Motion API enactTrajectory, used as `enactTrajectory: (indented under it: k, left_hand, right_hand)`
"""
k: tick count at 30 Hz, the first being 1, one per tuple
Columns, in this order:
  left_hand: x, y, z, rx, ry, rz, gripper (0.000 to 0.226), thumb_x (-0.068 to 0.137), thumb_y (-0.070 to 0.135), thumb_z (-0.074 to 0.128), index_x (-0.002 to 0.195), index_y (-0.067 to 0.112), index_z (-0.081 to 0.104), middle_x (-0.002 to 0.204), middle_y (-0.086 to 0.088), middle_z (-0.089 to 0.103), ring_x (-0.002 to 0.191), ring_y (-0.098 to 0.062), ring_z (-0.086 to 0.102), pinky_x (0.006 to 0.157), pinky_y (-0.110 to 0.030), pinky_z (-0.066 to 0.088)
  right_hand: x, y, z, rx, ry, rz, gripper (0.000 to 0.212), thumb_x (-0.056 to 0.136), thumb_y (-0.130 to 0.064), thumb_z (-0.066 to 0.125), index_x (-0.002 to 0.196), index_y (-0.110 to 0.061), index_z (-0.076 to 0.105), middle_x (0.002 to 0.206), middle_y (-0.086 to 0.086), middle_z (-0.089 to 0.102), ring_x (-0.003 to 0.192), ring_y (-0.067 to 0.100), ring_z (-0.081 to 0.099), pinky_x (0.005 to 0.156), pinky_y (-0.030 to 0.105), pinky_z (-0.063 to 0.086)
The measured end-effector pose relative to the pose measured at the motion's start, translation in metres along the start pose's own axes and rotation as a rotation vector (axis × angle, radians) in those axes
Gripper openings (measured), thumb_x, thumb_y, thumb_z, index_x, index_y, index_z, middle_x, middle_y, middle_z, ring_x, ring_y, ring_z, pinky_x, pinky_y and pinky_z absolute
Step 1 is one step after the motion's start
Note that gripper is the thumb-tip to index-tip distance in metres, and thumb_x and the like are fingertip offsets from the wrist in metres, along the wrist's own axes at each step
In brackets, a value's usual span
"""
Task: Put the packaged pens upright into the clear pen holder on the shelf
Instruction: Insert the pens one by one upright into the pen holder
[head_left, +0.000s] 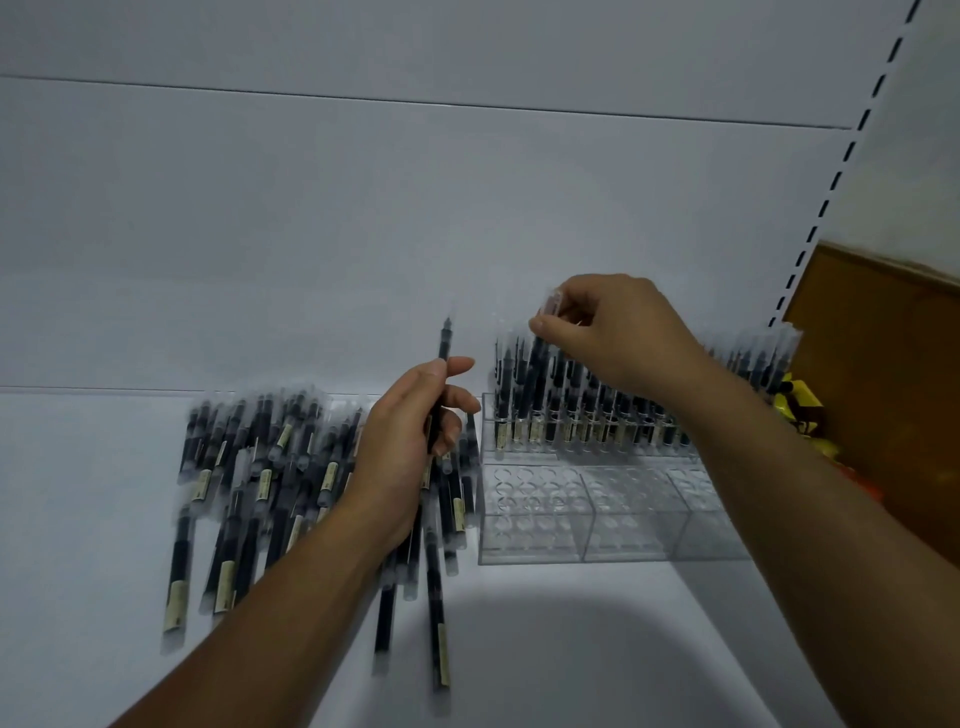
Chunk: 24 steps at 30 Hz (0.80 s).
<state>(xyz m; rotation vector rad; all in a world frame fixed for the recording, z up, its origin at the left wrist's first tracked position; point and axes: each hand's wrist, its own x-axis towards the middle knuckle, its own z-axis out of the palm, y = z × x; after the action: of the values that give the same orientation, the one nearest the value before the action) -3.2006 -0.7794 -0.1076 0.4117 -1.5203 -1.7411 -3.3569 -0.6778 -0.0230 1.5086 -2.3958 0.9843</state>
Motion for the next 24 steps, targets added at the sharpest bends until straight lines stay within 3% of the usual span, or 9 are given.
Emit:
enactTrajectory:
  k: [4, 8, 11, 16, 20, 22, 24]
  left_hand:
    - [-0.001, 0.000, 0.001, 0.023, -0.026, 0.013, 0.029, 0.101, 0.028, 0.041, 0.112, 0.017, 0.066, 0.078, 0.000, 0.065, 0.056, -0.009, 0.047, 0.051, -0.020, 0.037]
    - [-0.002, 0.001, 0.003, 0.040, -0.037, 0.015, 0.028, 0.100, 0.027, 0.043, 0.111, 0.017, 0.067, 0.077, 0.000, 0.066, 0.056, -0.008, 0.048, 0.051, -0.018, 0.038]
    - [-0.003, 0.001, 0.003, 0.030, -0.045, 0.013, 0.027, 0.100, 0.025, 0.044, 0.110, 0.017, 0.067, 0.077, 0.000, 0.066, 0.055, -0.008, 0.047, 0.050, -0.018, 0.037]
    - [-0.004, 0.001, 0.003, 0.042, -0.054, -0.001, 0.026, 0.099, 0.027, 0.045, 0.109, 0.019, 0.068, 0.078, 0.000, 0.066, 0.056, -0.007, 0.048, 0.050, -0.019, 0.037]
    - [-0.005, 0.002, 0.003, 0.057, -0.049, 0.004, 0.025, 0.100, 0.025, 0.046, 0.110, 0.021, 0.068, 0.082, -0.001, 0.067, 0.058, -0.009, 0.048, 0.051, -0.020, 0.036]
    - [-0.006, 0.002, 0.003, 0.065, -0.049, 0.008, 0.025, 0.100, 0.025, 0.046, 0.111, 0.021, 0.068, 0.082, 0.000, 0.067, 0.058, -0.008, 0.048, 0.051, -0.018, 0.038]
    - [-0.007, 0.002, 0.004, 0.071, -0.054, 0.013, 0.025, 0.099, 0.025, 0.048, 0.113, 0.020, 0.068, 0.083, 0.001, 0.067, 0.057, -0.006, 0.048, 0.052, -0.015, 0.039]
  right_hand:
    - [0.002, -0.003, 0.015, -0.090, -0.111, 0.016, 0.022, 0.092, -0.041, 0.062, 0.080, -0.023, 0.062, 0.073, -0.008, 0.062, 0.070, 0.012, 0.059, 0.062, 0.027, 0.045]
    - [-0.002, -0.003, 0.019, -0.071, -0.077, 0.031, 0.024, 0.093, -0.041, 0.061, 0.083, -0.019, 0.065, 0.077, -0.002, 0.066, 0.072, 0.015, 0.061, 0.067, 0.029, 0.049]
    - [-0.001, -0.004, 0.013, -0.061, -0.133, 0.062, 0.022, 0.093, -0.038, 0.062, 0.083, -0.018, 0.066, 0.072, -0.006, 0.064, 0.068, 0.010, 0.059, 0.061, 0.025, 0.043]
    - [-0.003, -0.007, 0.022, -0.109, -0.188, 0.091, 0.028, 0.095, -0.036, 0.060, 0.088, -0.010, 0.067, 0.079, 0.004, 0.068, 0.074, 0.020, 0.064, 0.067, 0.030, 0.049]
    - [-0.010, -0.005, 0.015, -0.119, -0.202, 0.102, 0.029, 0.092, -0.042, 0.062, 0.087, -0.014, 0.069, 0.078, -0.002, 0.067, 0.069, 0.012, 0.059, 0.058, 0.024, 0.042]
    - [-0.017, -0.002, 0.007, -0.086, -0.137, 0.105, 0.023, 0.091, -0.043, 0.063, 0.096, -0.021, 0.071, 0.083, -0.010, 0.066, 0.076, 0.007, 0.060, 0.067, 0.025, 0.047]
    - [-0.026, -0.002, 0.003, -0.001, 0.042, 0.081, 0.017, 0.091, -0.040, 0.065, 0.099, -0.027, 0.071, 0.083, -0.016, 0.064, 0.076, 0.002, 0.060, 0.074, 0.027, 0.052]
